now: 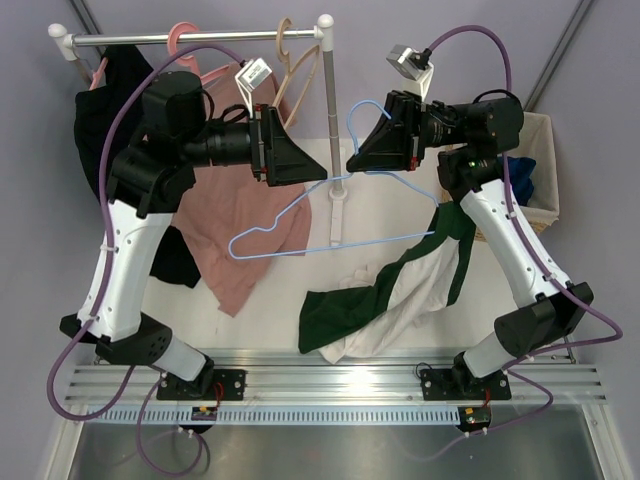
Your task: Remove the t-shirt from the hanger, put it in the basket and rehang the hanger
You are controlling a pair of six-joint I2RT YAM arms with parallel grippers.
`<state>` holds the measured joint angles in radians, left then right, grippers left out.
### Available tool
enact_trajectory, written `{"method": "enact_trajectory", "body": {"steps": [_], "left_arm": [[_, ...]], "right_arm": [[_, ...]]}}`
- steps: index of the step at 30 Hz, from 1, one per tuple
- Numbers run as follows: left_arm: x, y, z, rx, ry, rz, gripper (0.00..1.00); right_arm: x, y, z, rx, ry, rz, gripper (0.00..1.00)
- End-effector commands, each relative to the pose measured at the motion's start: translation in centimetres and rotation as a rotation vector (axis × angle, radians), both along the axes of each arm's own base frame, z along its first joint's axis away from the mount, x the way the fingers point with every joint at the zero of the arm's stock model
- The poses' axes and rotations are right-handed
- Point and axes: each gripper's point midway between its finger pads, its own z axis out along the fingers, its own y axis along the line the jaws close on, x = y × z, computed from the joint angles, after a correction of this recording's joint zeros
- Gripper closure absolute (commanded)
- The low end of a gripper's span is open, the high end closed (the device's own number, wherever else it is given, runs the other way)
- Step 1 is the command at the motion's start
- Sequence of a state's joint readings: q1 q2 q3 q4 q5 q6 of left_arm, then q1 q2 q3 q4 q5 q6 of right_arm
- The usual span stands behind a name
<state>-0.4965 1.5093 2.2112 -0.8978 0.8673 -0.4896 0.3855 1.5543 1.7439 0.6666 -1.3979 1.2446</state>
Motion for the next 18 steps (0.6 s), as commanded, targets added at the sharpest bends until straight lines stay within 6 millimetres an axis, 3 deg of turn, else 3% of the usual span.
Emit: {"method": "enact_trajectory", "body": {"steps": [1,4,8,13,17,18], "left_arm": [[-1.8,-0.6,3.0,-0.098,-0.044,-0.12,0.3],[-1.8,-1.3,2.5,-0.095,-0.011,-0.157,0.41],[-3.0,-2.1,1.8,-0.088,0.017,-0.226,0.46],[-2.9,-2.6,0.2,-0.064,0.059,-0.237,0.53],[-3.1,-2.6,-0.2,-0.056,0.065,-0.243,0.65],[-3.0,-2.7,-0.2,-0.055,0.066,-0.243,0.73]], "right_arm": [[-0.3,0.2,0.7,0.022,-0.022,-0.008,1.0],[0.2,0.3,0.6,0.021,-0.02,-0.026,1.0],[0.5,0.5,0.4,0.021,-0.012,-0.043,1.0],[1.1,0.7,0.1,0.018,0.006,-0.057,1.0],[1.4,0.8,0.1,0.017,0.009,-0.062,1.0],[1.4,0.8,0.1,0.018,0.009,-0.064,1.0]]}}
